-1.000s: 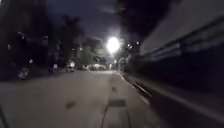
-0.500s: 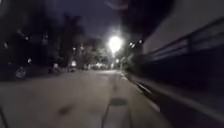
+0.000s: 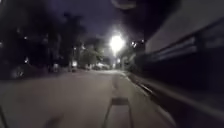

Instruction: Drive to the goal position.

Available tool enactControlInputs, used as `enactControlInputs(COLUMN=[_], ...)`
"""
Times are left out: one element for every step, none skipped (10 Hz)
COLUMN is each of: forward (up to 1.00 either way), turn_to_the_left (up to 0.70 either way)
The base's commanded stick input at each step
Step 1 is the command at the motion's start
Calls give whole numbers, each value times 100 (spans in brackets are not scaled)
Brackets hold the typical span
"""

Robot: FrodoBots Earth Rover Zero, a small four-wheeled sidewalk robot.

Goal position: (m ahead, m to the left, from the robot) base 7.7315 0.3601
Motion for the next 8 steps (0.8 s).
enactControlInputs(forward=[70, 70, 70, 70, 70, 70, 70, 70], turn_to_the_left=[0, 0, 0, 0, 0, 0, 0, 0])
